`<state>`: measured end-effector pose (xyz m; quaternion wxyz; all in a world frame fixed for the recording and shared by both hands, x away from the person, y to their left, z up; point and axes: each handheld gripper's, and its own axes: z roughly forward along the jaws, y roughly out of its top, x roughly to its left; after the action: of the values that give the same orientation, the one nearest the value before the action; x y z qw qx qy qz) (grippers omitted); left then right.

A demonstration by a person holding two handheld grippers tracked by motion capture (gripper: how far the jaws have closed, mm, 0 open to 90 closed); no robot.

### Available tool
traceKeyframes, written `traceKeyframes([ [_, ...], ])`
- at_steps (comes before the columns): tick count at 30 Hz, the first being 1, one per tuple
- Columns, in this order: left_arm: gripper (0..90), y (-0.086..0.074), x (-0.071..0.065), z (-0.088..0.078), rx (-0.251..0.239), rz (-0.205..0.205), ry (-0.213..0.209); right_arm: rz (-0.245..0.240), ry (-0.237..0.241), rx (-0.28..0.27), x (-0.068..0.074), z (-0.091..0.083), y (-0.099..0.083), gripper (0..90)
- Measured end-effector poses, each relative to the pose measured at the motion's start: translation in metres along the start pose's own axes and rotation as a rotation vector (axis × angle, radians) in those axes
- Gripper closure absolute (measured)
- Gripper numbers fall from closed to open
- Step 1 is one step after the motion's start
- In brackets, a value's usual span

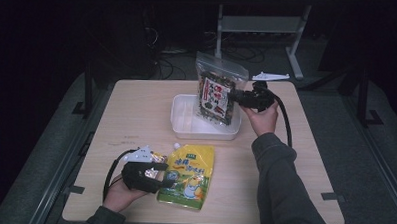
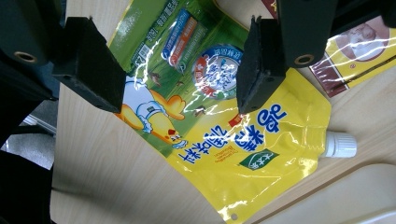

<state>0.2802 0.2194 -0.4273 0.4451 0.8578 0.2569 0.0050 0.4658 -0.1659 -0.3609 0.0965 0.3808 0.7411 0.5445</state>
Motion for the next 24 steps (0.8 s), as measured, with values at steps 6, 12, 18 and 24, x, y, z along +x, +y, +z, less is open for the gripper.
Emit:
traceKeyframes([
  [6,32.0,0.000,0.000,-0.001,-0.003,-0.001,0.009,0.003,-0.014,0.018,-0.001,-0.007,-0.002,56.8],
  [12,31.7,-0.001,0.001,-0.001,0.002,-0.003,0.017,0.018,-0.004,0.038,-0.003,-0.014,-0.005,54.5],
  [18,31.5,-0.002,0.003,-0.001,0.008,-0.004,0.025,0.020,-0.003,0.037,-0.003,-0.021,-0.007,53.0],
  [24,30.8,-0.002,0.003,-0.001,0.011,-0.003,0.032,0.029,-0.004,0.044,-0.004,-0.031,-0.013,51.3],
])
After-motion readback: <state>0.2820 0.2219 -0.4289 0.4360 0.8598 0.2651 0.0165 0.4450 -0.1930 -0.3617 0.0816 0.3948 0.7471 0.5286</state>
